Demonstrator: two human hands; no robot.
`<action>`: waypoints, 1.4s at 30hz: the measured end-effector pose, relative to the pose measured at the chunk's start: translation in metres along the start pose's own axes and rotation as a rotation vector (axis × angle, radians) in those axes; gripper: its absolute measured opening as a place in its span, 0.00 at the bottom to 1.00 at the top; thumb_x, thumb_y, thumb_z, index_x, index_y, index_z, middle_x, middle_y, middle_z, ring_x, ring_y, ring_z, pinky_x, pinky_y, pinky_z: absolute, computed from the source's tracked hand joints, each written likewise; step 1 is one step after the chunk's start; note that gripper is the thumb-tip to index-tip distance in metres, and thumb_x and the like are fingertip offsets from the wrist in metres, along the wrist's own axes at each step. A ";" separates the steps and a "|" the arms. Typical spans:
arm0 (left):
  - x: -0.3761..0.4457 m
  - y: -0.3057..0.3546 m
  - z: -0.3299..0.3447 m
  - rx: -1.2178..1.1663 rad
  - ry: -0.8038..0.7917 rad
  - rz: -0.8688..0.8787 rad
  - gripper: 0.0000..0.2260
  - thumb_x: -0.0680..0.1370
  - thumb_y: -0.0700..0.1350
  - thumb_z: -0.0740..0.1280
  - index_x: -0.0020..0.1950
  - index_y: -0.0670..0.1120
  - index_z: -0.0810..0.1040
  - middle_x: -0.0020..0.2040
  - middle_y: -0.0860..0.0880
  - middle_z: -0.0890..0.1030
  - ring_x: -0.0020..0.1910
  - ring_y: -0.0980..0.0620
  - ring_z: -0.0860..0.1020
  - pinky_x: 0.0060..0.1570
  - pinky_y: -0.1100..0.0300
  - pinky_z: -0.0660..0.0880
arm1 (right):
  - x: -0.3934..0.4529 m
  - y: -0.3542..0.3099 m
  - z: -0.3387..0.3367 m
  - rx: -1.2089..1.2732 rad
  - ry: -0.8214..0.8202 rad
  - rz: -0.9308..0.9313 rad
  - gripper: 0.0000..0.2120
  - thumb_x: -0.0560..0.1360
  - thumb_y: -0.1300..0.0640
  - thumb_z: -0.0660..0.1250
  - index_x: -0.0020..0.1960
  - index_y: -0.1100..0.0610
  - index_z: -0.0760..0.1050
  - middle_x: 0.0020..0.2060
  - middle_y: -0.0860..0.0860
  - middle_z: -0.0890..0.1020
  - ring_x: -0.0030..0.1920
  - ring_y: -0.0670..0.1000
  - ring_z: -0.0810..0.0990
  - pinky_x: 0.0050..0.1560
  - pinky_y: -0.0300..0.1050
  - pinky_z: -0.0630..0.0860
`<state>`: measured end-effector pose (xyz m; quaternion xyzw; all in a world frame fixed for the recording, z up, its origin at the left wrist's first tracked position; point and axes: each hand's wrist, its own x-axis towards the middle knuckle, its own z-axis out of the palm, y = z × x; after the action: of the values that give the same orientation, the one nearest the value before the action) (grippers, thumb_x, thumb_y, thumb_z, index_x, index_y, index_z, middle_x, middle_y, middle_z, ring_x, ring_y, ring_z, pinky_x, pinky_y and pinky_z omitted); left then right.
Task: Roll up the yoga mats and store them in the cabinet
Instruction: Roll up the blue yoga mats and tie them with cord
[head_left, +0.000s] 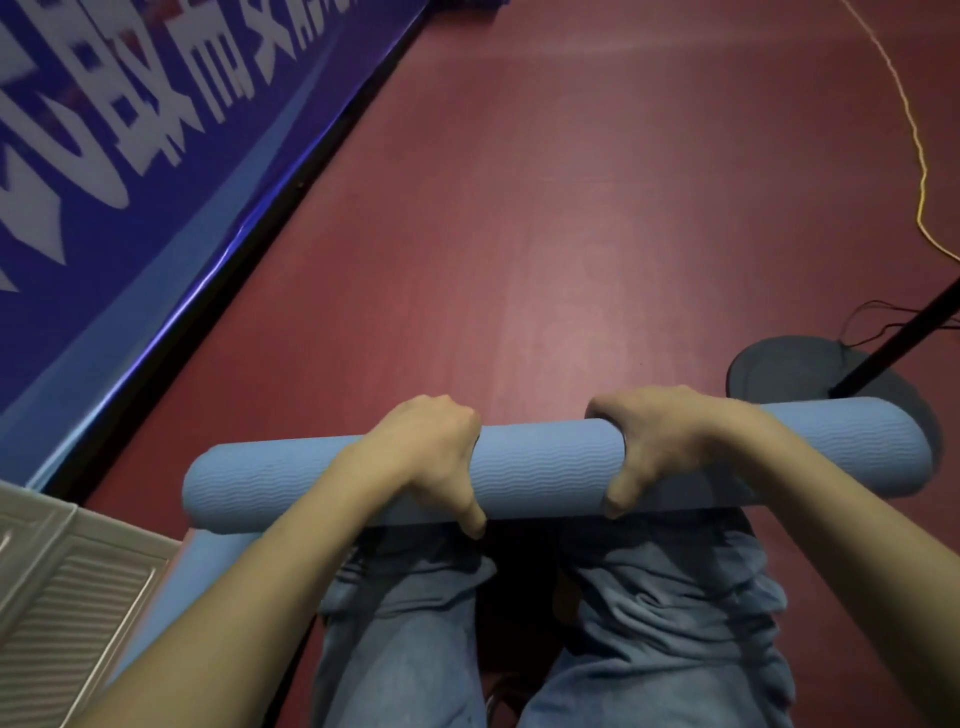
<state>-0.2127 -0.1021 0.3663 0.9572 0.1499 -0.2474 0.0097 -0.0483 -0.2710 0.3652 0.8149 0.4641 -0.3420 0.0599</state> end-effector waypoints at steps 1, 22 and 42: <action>0.000 -0.001 -0.001 0.000 -0.006 0.003 0.31 0.56 0.67 0.79 0.47 0.48 0.78 0.42 0.50 0.81 0.39 0.46 0.80 0.37 0.55 0.76 | -0.004 -0.002 0.003 -0.028 0.049 -0.012 0.36 0.55 0.34 0.78 0.58 0.43 0.71 0.50 0.41 0.80 0.49 0.49 0.79 0.52 0.49 0.76; -0.008 0.006 0.043 0.025 0.243 -0.010 0.39 0.61 0.68 0.74 0.65 0.50 0.68 0.57 0.51 0.69 0.56 0.47 0.69 0.56 0.52 0.70 | -0.009 -0.006 0.068 -0.277 0.660 -0.034 0.33 0.52 0.38 0.69 0.55 0.49 0.72 0.47 0.45 0.78 0.49 0.53 0.78 0.54 0.49 0.70; 0.009 -0.006 0.041 0.048 0.320 0.015 0.35 0.61 0.63 0.78 0.61 0.50 0.69 0.55 0.50 0.78 0.52 0.45 0.78 0.49 0.52 0.72 | 0.011 -0.008 0.015 -0.150 0.311 0.052 0.42 0.50 0.31 0.78 0.58 0.47 0.69 0.50 0.46 0.81 0.49 0.53 0.80 0.44 0.48 0.74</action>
<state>-0.2259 -0.0971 0.3266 0.9854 0.1366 -0.0951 -0.0353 -0.0587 -0.2648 0.3494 0.8630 0.4706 -0.1747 0.0567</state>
